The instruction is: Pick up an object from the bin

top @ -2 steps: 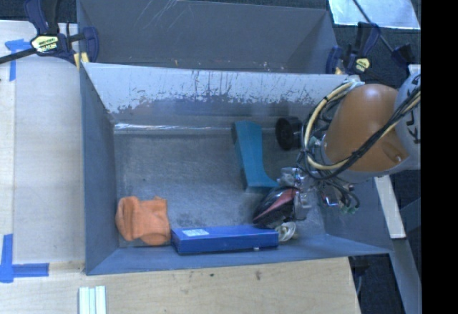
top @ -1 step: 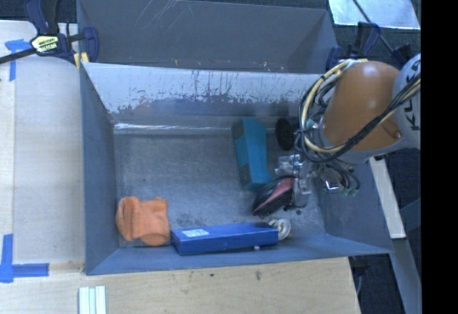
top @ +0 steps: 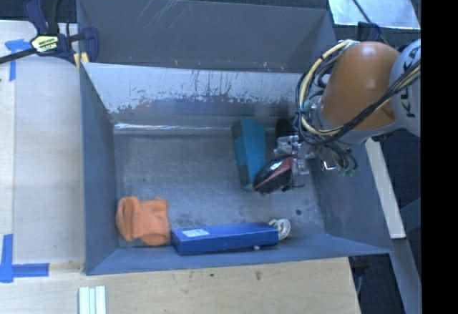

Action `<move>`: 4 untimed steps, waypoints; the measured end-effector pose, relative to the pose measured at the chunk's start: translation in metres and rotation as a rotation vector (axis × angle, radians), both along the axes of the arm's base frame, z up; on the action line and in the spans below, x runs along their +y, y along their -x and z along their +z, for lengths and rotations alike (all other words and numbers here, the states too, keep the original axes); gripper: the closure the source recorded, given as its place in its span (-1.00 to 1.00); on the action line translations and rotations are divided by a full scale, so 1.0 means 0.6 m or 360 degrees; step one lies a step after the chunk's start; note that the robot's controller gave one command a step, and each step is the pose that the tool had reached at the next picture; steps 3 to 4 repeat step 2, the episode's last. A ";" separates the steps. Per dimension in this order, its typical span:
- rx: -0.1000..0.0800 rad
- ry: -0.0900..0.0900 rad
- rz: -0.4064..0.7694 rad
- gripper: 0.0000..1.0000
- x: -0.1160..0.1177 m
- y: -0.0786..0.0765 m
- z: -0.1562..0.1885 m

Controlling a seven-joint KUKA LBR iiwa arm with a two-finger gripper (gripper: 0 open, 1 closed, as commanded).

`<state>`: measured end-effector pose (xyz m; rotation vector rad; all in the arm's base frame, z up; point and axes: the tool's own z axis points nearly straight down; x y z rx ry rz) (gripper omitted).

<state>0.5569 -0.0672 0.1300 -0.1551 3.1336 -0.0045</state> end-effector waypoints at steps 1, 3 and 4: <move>0.0006 -0.0004 -0.0032 1.00 0.016 0.038 0.027; -0.0014 -0.0001 0.0016 1.00 -0.020 0.017 0.358; -0.0014 -0.0001 0.0016 1.00 -0.020 0.017 0.358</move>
Offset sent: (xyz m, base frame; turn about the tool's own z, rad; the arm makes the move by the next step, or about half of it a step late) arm -0.0124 -0.0106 0.2095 -0.0122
